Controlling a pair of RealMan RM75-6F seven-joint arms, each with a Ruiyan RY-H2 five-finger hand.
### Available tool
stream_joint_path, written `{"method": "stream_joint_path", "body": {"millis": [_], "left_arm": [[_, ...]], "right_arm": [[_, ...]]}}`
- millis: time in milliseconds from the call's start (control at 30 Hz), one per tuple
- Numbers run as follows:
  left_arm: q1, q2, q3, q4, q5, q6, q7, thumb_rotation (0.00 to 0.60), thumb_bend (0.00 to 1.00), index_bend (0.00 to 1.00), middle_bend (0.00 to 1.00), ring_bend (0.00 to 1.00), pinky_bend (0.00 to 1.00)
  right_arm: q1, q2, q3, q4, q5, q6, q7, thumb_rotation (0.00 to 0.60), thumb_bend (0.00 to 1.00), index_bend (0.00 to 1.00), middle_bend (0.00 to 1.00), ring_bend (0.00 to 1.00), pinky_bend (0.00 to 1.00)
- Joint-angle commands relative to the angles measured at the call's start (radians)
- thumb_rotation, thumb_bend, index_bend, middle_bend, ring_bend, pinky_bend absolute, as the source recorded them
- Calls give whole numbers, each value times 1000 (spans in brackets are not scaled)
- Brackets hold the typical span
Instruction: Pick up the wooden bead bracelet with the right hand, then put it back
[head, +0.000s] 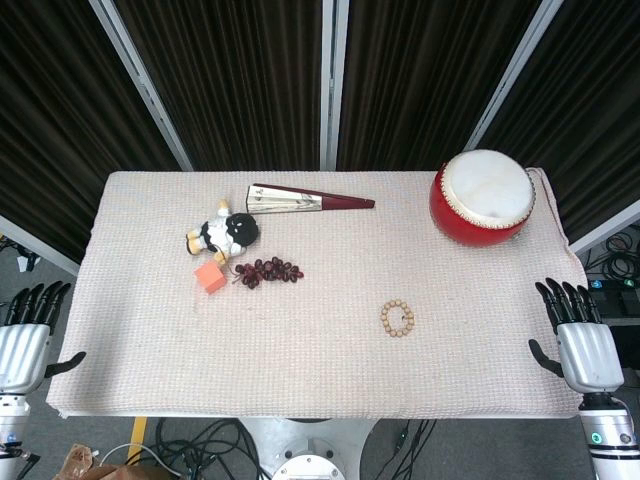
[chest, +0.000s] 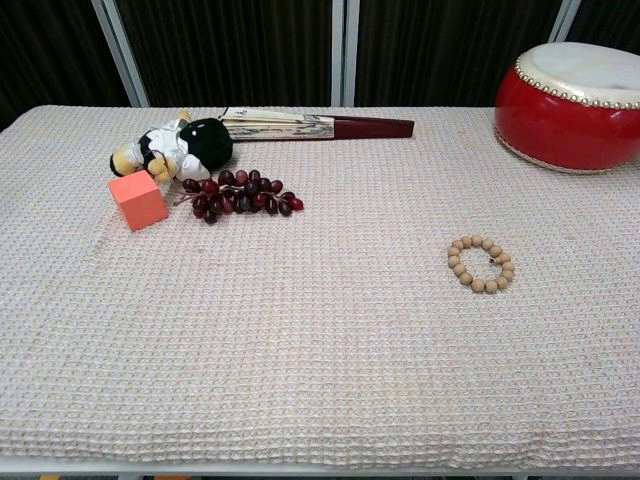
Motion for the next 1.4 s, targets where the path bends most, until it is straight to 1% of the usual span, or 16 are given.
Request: {"method": "stream_joint_path", "body": {"millis": [33, 200, 267, 400, 500, 633, 700, 833, 900, 1033, 1200, 1267, 1400], "left_arm": [[1, -1, 0, 2, 3, 3, 0, 600, 0, 38, 52, 0, 42], [2, 1, 0, 1, 8, 6, -1, 600, 0, 38, 52, 0, 42], [3, 1, -1, 0, 10, 9, -4, 600, 0, 38, 52, 0, 42], [2, 2, -1, 2, 21, 16, -12, 600, 0, 38, 52, 0, 42], [4, 4, 1, 5, 27, 21, -19, 600, 0, 38, 52, 0, 42], [12, 5, 2, 10, 28, 31, -33, 600, 0, 38, 52, 0, 42], [14, 4, 3, 14, 29, 33, -40, 600, 0, 38, 52, 0, 42], [18, -2, 6, 29, 26, 31, -55, 600, 0, 38, 52, 0, 42], [19, -3, 6, 33, 23, 28, -60, 600, 0, 38, 52, 0, 42], [19, -5, 4, 44, 20, 26, -73, 600, 0, 38, 52, 0, 42], [16, -9, 5, 55, 21, 18, -82, 600, 0, 38, 52, 0, 42], [16, -11, 4, 60, 21, 18, -87, 600, 0, 38, 52, 0, 42], [15, -14, 3, 68, 20, 15, -94, 600, 0, 38, 52, 0, 42]], "right_arm": [[2, -1, -1, 1, -3, -1, 3, 600, 215, 0, 58, 0, 0], [9, -2, -7, 3, -17, -11, 18, 600, 214, 0, 60, 0, 0], [28, -3, -12, 2, -35, -36, 29, 600, 214, 0, 77, 0, 0], [104, -12, -19, 3, -84, -135, 46, 600, 215, 23, 143, 0, 0], [185, -40, -15, 21, -113, -235, 57, 600, 215, 113, 194, 0, 0], [296, -114, -7, 79, -126, -378, 50, 600, 216, 198, 236, 0, 0], [331, -163, -7, 127, -136, -412, 24, 600, 216, 230, 254, 0, 0], [387, -277, -24, 238, -148, -478, -24, 600, 214, 285, 271, 0, 0], [401, -315, -31, 275, -154, -486, -30, 600, 214, 303, 279, 0, 0], [411, -391, -53, 369, -182, -458, -20, 600, 215, 376, 320, 32, 0], [408, -449, -82, 460, -199, -425, 8, 600, 215, 430, 343, 49, 0], [399, -471, -86, 498, -205, -389, 12, 600, 216, 456, 361, 64, 0], [389, -497, -87, 549, -201, -348, 37, 600, 216, 471, 371, 76, 0]]}}
